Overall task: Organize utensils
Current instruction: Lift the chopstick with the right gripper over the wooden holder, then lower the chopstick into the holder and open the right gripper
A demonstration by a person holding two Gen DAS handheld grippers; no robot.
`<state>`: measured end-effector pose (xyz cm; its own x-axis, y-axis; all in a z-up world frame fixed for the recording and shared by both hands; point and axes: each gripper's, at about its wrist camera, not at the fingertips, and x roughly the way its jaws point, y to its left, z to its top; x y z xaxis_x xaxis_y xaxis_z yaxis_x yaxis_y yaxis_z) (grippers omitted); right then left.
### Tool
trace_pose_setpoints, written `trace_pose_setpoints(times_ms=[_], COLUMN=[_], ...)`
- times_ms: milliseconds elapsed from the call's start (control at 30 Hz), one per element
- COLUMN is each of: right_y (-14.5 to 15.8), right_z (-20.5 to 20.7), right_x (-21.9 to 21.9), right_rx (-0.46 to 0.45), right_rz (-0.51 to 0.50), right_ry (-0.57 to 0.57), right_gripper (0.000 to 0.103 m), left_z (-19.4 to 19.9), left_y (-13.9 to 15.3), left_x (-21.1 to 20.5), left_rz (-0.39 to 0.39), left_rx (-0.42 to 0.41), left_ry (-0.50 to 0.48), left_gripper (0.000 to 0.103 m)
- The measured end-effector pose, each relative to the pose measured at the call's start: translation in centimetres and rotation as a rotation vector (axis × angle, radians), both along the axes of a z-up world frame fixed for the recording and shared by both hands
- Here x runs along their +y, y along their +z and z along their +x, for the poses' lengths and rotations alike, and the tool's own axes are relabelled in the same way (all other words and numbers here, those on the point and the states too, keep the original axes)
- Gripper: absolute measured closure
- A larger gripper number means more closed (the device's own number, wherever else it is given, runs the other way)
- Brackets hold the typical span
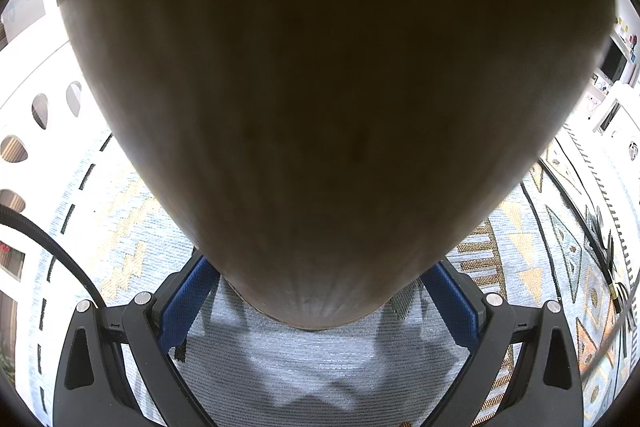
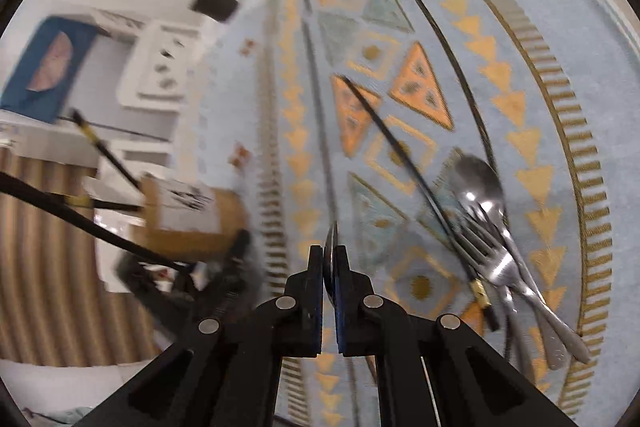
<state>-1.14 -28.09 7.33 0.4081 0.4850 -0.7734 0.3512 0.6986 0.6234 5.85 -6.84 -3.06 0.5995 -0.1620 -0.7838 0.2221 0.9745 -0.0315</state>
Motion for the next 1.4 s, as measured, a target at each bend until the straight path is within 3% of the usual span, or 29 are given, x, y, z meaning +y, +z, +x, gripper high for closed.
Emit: trace_pose_setpoints(times_ms=[300,533,633,800,1000,1233,1400], right_y=[8.5,17.0,20.5,24.1,23.5,19.6,17.2], right_z=[1.7,3.0,3.6,4.5,6.2,7.9,8.8], right_x=[0.4,1.4,2.6,5.3,9.6,12.2,13.1], right_rx=[-0.244,-0.477,-0.588,-0.691,-0.687,-0.577,-0.505], right_rz=[-0.025,-0.107,-0.087,-0.03,0.022,0.067,0.032], right_ry=[-0.053,-0.066,-0.047,0.035,0.151,0.216,0.226], right_gripper=[0.099,0.099,0.099,0.099,0.099,0.099,0.099], left_z=[0.0,0.0,0.0,0.0,0.0,0.0,0.0], left_y=[0.0,0.0,0.0,0.0,0.0,0.0,0.0], left_x=[0.0,-0.1,0.0,0.0,-0.1,-0.1,0.0], left_rz=[0.0,0.0,0.0,0.0,0.0,-0.001,0.0], left_rx=[0.0,0.0,0.0,0.0,0.0,0.0,0.0], left_ry=[0.0,0.0,0.0,0.0,0.001,0.0,0.001], left_gripper=[0.003,0.003,0.003,0.003,0.003,0.003,0.003])
